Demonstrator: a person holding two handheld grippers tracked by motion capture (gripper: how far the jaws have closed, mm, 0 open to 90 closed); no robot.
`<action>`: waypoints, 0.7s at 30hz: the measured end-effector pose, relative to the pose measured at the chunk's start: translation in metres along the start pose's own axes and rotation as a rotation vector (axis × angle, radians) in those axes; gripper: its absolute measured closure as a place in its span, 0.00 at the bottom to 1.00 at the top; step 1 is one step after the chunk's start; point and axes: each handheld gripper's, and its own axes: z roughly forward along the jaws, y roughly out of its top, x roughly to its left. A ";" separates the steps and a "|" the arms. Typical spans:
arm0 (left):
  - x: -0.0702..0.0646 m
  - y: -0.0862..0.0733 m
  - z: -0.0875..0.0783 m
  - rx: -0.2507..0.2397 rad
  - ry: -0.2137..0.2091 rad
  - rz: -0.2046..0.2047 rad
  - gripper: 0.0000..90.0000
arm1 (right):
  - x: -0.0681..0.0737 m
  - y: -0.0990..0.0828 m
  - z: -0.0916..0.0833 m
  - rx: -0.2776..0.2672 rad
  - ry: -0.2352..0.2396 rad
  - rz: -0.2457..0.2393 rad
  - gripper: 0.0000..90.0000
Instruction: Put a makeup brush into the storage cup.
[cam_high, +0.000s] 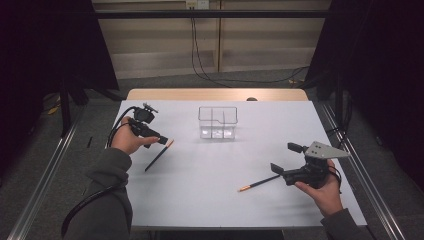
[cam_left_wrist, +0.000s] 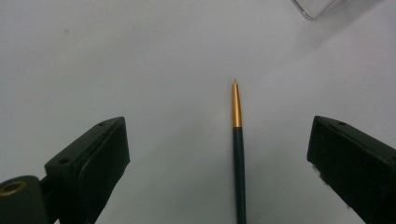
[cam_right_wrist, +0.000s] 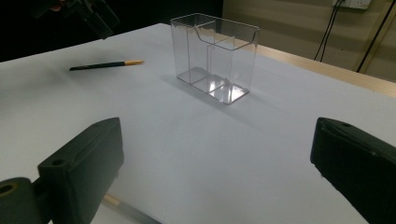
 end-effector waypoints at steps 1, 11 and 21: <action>-0.001 0.001 0.001 0.015 0.006 0.006 0.07 | 0.000 0.000 0.000 0.002 0.001 0.002 0.02; -0.004 0.005 0.006 0.118 -0.004 0.023 0.08 | 0.000 0.000 0.000 0.004 0.003 0.002 0.02; -0.004 0.005 0.007 0.142 -0.010 0.022 0.08 | 0.000 0.000 0.001 0.004 0.003 0.003 0.02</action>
